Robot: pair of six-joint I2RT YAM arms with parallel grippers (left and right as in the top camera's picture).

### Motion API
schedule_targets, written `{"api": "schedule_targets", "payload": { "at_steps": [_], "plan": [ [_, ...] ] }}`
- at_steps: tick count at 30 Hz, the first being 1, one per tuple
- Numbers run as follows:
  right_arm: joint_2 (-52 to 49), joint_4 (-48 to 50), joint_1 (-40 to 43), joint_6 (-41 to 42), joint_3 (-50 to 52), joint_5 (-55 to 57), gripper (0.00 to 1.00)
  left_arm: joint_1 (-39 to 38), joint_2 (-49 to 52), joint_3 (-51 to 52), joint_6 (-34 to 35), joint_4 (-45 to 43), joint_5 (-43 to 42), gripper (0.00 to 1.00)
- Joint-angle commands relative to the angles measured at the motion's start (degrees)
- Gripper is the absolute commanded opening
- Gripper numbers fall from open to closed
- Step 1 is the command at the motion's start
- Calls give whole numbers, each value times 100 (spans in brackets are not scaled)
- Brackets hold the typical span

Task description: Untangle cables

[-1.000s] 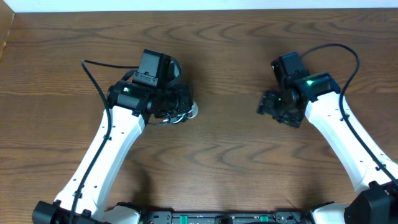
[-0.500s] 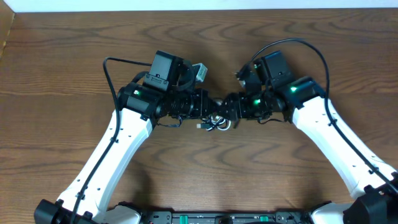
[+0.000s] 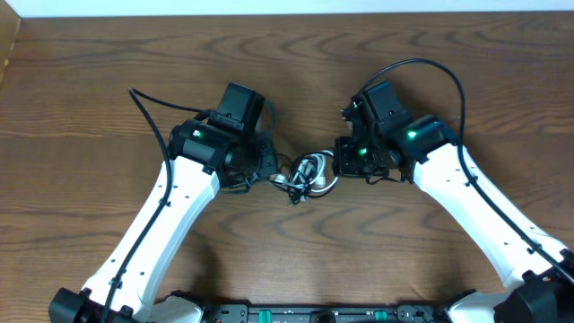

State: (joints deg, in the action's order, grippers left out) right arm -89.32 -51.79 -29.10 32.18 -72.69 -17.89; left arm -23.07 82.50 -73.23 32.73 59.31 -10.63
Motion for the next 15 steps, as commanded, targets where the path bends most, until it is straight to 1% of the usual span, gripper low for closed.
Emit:
{"api": "schedule_targets", "payload": {
  "at_steps": [1,4,7,9,11,12,14,15],
  "plan": [
    [15,-146,118,595,-59,706,2,17,-31,81,415,72,1115,7],
    [111,-210,227,717,-140,522,1,17,9,81,686,85,1386,7],
    [446,-385,446,590,-330,538,2,17,68,83,684,131,1565,7],
    [732,-367,619,374,-363,535,2,15,87,83,684,138,1530,7],
    [964,-372,774,326,-363,553,1,17,87,83,675,125,1311,7],
    [1062,-374,841,284,-363,546,2,17,87,83,553,59,1034,7],
    [1189,-396,879,184,-361,459,12,15,87,83,-557,-420,-461,7],
    [1180,-396,839,87,-358,304,21,15,87,81,-977,-664,-1231,7]
  ]
}}
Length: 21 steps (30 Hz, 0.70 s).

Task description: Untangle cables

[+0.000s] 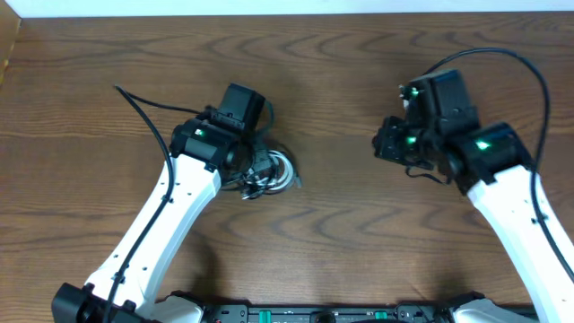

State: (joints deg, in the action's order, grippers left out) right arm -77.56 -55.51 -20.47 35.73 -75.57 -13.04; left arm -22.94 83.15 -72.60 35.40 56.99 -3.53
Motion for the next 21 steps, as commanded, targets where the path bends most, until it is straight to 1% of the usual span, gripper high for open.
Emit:
{"api": "schedule_targets", "payload": {
  "at_steps": [1,2,3,4,6,9,11,14,17,18,21],
  "plan": [
    [-22,-26,-50,-291,-68,-216,28,2,22,17,-1460,-636,-2509,7],
    [-66,-26,-105,-306,-59,-205,37,2,22,17,-1580,-850,-3053,7],
    [-114,-26,-140,-306,-46,-186,43,2,22,17,-1593,-986,-3329,7],
    [-190,-26,-188,-304,-37,-188,47,2,22,17,-1589,-1200,-3722,7],
    [-457,-66,-361,-304,-37,-190,48,2,22,17,-1589,-1434,-4164,7],
    [-876,-70,-511,-304,-37,-188,48,2,22,17,-1591,-1427,-4172,7],
    [-1137,-111,-503,-304,-37,-166,44,4,22,17,-1589,-1416,-4168,8],
    [-1322,-223,-498,-302,-37,-35,33,4,22,17,-1589,-1381,-4155,7],
    [-1427,-323,-498,-304,-37,-42,36,4,22,17,-1578,-1362,-4039,7],
    [-1440,-358,-498,-302,-37,-44,39,4,22,17,-1515,-1366,-4039,8],
    [-1440,-457,-546,-295,-37,-66,41,4,22,17,-1259,-1458,-4041,7]
  ]
}}
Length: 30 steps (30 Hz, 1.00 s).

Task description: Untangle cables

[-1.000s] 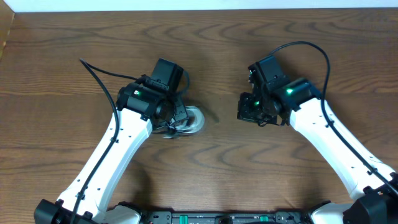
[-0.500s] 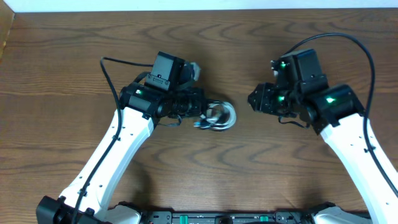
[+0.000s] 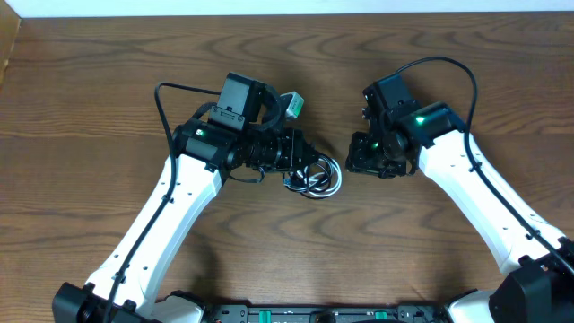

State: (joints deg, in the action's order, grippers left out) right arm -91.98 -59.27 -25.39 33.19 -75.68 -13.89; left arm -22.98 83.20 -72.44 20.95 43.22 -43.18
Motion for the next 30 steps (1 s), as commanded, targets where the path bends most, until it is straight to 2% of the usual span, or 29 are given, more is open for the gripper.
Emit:
{"api": "schedule_targets", "payload": {
  "at_steps": [1,3,8,15,30],
  "plan": [
    [2,-83,-74,-42,-24,20,41,9,17,2,212,-103,-79,7],
    [-4,-50,-205,22,-22,133,47,9,17,2,229,-203,-79,7],
    [-7,-92,-219,367,-11,472,46,9,17,2,337,-201,-79,7],
    [-7,-13,-356,409,59,476,46,9,17,2,343,-203,-79,7],
    [-7,715,-433,710,822,448,46,74,17,2,531,-225,-81,8]
  ]
}}
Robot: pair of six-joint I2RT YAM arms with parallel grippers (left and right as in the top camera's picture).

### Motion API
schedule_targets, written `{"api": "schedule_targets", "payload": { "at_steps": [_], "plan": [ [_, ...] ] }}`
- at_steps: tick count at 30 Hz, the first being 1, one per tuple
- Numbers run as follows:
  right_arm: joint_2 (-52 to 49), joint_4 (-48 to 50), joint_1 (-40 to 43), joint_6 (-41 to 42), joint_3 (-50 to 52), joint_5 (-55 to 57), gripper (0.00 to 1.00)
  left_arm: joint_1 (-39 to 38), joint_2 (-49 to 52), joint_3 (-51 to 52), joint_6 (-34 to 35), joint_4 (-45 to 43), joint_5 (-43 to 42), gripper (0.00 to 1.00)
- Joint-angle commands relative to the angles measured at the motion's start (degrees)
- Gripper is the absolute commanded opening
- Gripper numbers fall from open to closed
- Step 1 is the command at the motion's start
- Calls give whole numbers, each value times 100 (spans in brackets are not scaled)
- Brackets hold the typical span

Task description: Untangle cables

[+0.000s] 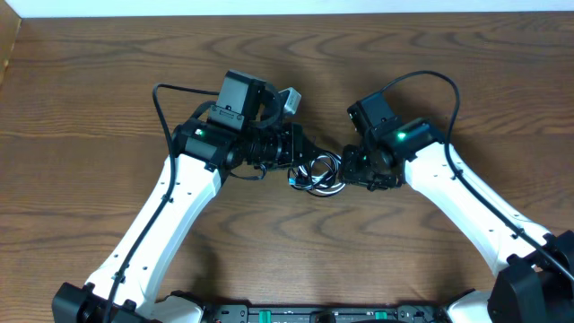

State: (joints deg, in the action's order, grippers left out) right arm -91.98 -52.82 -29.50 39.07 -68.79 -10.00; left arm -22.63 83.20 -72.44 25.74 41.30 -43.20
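Note:
A small tangle of black and white cables (pixel 320 174) lies at the middle of the wooden table (pixel 90 99). My left gripper (pixel 301 161) reaches in from the left, its fingers at the tangle's left edge and closed on it. From the right, my right gripper (pixel 348 165) touches the tangle's right edge. The wrist hides its fingers, so their spacing does not show.
Each arm's own black lead arches above its wrist, the left arm's lead (pixel 160 99) and the right arm's lead (pixel 430 79). A small pale block (pixel 289 99) sits by the left wrist. A pale wall strip (pixel 287 7) borders the table's far edge.
My right gripper was a short way right of the tangle and is now against its right edge. The tangle and the left gripper stay at the middle, nearly unchanged.
First both grippers met at the tangle in the middle. Then the right gripper stood far off to the right and the left held the tangle further left. After that the left had it back at the middle, with the right close by; now the right touches it.

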Motion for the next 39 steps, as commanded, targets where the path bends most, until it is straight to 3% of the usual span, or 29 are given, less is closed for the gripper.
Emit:
{"api": "schedule_targets", "payload": {
  "at_steps": [1,9,14,21,30,39],
  "plan": [
    [-7,105,-22,122,157,59,46,39,17,2,57,-33,-87,8],
    [-7,420,-24,122,199,-221,44,39,17,2,247,-50,-96,8],
    [-7,369,-22,116,201,-122,22,39,17,2,247,-48,-94,7],
    [-7,286,-31,118,210,-107,21,39,17,2,293,-48,-94,7],
    [-7,284,-28,118,212,-109,2,39,17,2,286,-46,-92,8],
    [59,221,122,116,210,-105,1,39,17,2,221,238,229,8]
  ]
}}
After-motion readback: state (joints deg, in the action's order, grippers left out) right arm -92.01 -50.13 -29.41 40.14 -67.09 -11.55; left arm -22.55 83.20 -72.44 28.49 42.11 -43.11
